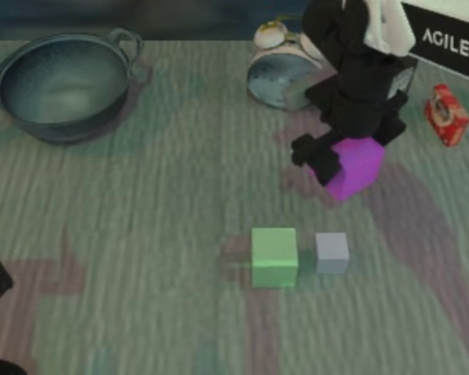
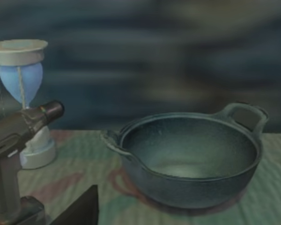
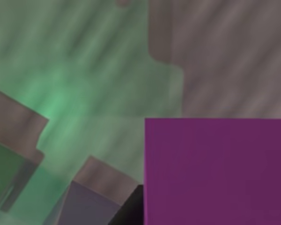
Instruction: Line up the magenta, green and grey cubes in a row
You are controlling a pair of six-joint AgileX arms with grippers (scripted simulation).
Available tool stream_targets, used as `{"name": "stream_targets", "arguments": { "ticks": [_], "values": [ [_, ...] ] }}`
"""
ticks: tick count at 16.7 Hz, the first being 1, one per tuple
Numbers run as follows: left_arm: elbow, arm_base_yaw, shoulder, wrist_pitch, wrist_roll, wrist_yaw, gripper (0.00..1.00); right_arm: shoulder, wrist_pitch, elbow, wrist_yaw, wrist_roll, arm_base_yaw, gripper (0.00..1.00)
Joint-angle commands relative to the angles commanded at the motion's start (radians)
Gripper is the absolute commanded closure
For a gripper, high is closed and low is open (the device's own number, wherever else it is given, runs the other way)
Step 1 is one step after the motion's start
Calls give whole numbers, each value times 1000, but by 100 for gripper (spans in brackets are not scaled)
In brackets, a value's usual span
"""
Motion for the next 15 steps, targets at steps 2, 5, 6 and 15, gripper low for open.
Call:
{"name": "stream_targets", "arguments": {
  "ticks": [2,5,6,15],
  "values": [
    [0,0,0,0,0,0,0,9,-8,13,0,12,7,100],
    [0,0,0,0,0,0,0,66,-63,111,1,108,58,100],
    [0,0,0,0,0,0,0,94,-91,164,2,161,83,100],
    [0,0,0,0,0,0,0,385,-402,766,8,877,368,100]
  ]
}}
